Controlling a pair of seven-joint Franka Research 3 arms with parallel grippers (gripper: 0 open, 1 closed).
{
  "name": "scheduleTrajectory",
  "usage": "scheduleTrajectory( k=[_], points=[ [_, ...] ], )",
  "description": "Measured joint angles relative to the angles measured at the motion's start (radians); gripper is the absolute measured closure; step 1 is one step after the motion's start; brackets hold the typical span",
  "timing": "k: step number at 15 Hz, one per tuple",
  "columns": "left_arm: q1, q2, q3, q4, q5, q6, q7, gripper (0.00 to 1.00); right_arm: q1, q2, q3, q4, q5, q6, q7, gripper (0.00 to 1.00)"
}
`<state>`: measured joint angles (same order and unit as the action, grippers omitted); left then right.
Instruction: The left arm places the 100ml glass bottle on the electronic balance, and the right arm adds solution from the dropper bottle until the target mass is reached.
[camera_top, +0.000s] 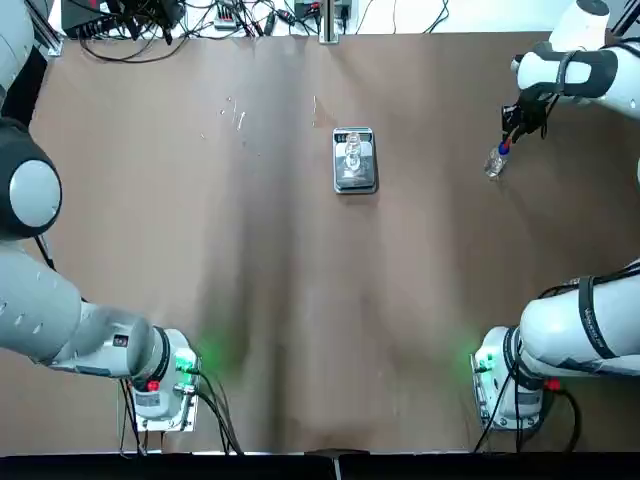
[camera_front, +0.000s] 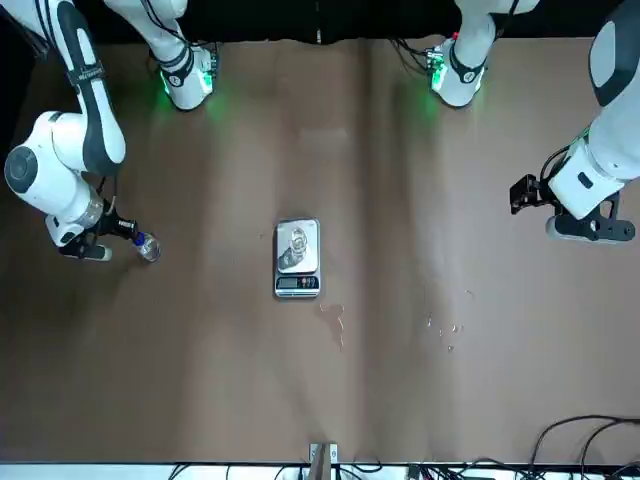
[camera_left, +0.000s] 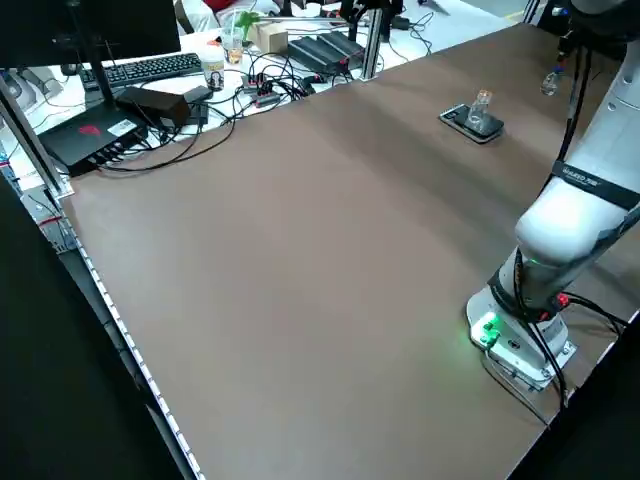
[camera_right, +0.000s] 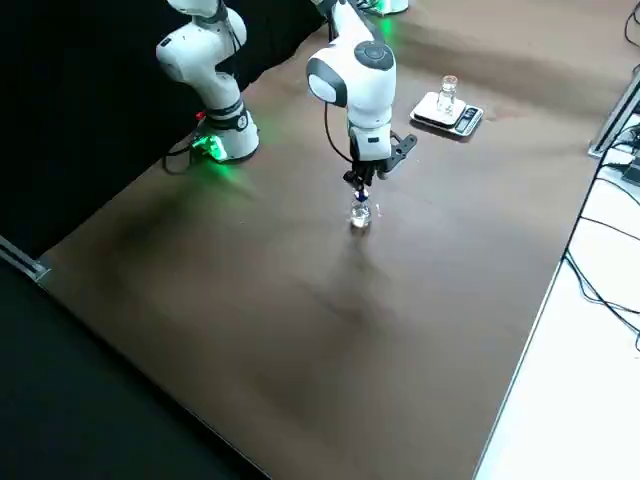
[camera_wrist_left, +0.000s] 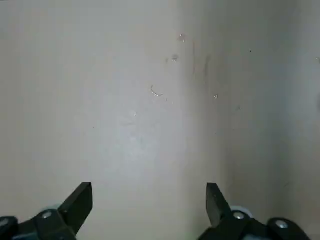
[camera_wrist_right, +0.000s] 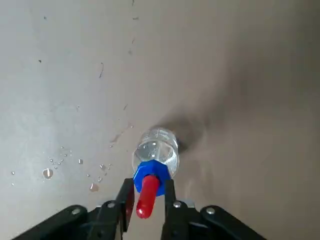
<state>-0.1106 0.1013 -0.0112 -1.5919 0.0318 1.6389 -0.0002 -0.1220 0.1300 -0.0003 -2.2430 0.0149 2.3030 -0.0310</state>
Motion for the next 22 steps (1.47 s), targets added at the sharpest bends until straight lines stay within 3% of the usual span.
scheduleTrajectory(
  k=[14,18,21,22],
  points=[
    [0.0,0.008,0.0,0.0,0.0,0.018,0.0,0.0,0.0,0.004,0.0,-0.003,0.0,-0.009,0.0,0.73],
    [0.0,0.009,0.0,0.0,0.0,0.019,0.0,0.0,0.0,0.005,0.0,-0.004,0.0,-0.01,0.0,0.8],
    [0.0,0.009,0.0,0.0,0.0,0.019,0.0,0.0,0.0,0.006,0.0,-0.004,0.0,-0.012,0.0,0.94],
    [0.0,0.009,0.0,0.0,0.0,0.019,0.0,0.0,0.0,0.006,-0.001,-0.004,0.0,-0.012,0.0,0.94]
  ],
)
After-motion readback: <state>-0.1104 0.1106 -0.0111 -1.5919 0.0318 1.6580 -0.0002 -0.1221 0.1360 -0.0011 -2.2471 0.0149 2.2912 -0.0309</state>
